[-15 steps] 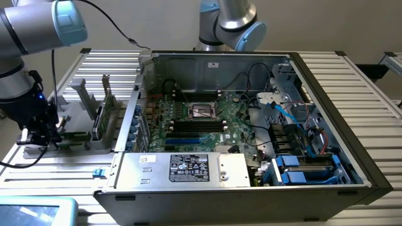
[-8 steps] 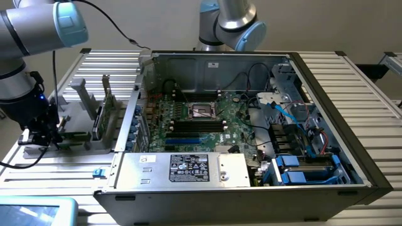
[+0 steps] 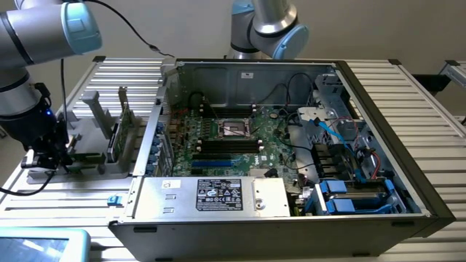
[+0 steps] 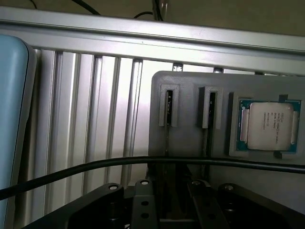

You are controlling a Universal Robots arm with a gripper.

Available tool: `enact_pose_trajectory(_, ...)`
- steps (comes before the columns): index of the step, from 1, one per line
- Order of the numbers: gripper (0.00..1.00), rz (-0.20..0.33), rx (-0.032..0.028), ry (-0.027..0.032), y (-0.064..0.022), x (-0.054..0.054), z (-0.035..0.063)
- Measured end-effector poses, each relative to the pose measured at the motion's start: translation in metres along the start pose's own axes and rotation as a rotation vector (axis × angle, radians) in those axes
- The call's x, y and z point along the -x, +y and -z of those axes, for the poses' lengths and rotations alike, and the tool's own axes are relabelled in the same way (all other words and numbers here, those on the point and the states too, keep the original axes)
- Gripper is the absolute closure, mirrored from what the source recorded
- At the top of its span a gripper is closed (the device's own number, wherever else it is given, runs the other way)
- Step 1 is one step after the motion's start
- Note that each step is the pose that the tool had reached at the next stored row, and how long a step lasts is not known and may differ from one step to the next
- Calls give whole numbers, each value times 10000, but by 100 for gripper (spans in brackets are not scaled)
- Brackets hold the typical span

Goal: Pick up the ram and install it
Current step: 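Pick up the ram and move it above insertion slot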

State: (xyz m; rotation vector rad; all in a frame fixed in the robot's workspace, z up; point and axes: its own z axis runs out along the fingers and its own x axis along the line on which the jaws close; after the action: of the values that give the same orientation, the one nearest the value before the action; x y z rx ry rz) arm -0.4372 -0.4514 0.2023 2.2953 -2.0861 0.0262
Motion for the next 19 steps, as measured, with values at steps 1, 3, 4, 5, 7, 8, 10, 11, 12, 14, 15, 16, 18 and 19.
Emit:
enact_pose_trajectory(1, 70, -1, -3, -23, 4, -1, -1)
enact_pose_trajectory(3, 70, 1, -10, -79, 14, -12, -3)
enact_pose_trajectory(4, 70, 0, -11, -98, 21, -18, -4)
enact_pose_trajectory(5, 70, 1, -12, -111, 25, -25, -4)
enact_pose_trajectory(7, 70, 2, -14, -119, 27, -35, -5)
enact_pose_trajectory(8, 70, 0, -13, -120, 28, -38, -4)
enact_pose_trajectory(10, 70, 0, -14, -120, 27, -39, -5)
enact_pose_trajectory(11, 70, 1, -14, -121, 27, -39, -5)
enact_pose_trajectory(12, 70, 2, -15, -121, 27, -40, -5)
enact_pose_trajectory(14, 70, 2, -15, -121, 27, -40, -5)
enact_pose_trajectory(15, 70, 1, -15, -121, 27, -40, -5)
enact_pose_trajectory(16, 70, 1, -15, -121, 27, -40, -5)
enact_pose_trajectory(18, 72, 1, -14, -121, 27, -40, -5)
enact_pose_trajectory(19, 72, 1, -14, -121, 27, -40, -5)
